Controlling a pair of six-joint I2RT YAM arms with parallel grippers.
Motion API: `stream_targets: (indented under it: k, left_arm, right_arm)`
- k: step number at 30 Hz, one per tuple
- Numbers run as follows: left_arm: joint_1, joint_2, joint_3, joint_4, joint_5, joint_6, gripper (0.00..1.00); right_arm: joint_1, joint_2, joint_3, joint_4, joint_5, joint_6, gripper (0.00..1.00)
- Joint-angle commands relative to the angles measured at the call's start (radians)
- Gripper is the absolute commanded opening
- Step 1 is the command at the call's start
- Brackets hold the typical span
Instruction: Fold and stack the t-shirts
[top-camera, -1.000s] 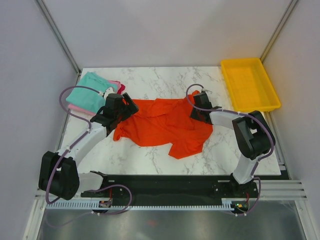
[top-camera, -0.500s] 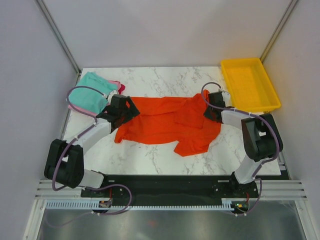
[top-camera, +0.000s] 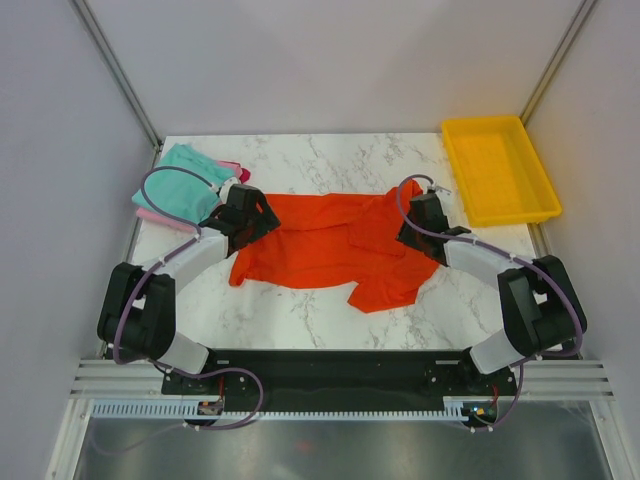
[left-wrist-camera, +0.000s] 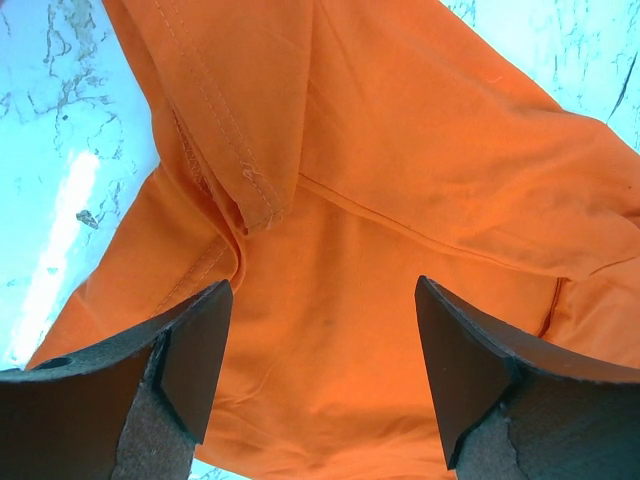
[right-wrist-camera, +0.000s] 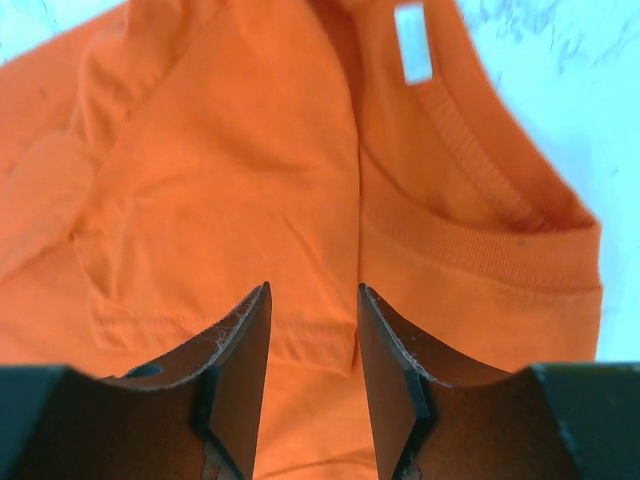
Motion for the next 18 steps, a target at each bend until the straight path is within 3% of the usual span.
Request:
stream_targets:
  k: [1,9,18]
  left_arm:
    - [0.002,-0.017,0.036,0.014,-0.026,0.02,0.81]
    - [0.002,-0.011,0.037,0.014,-0.023,0.023,0.81]
    - [0.002,-0.005,0.043,0.014,-0.028,0.028,0.8]
  right_arm:
    - [0.023,-0.046,-0.048,0.0,0.021,0.011,0.48]
    - [0.051,-0.046,-0.111,0.023,0.01,0.013,0.48]
    - [0.053,-0.035,-0.122,0.061,-0.042,0.022,0.41]
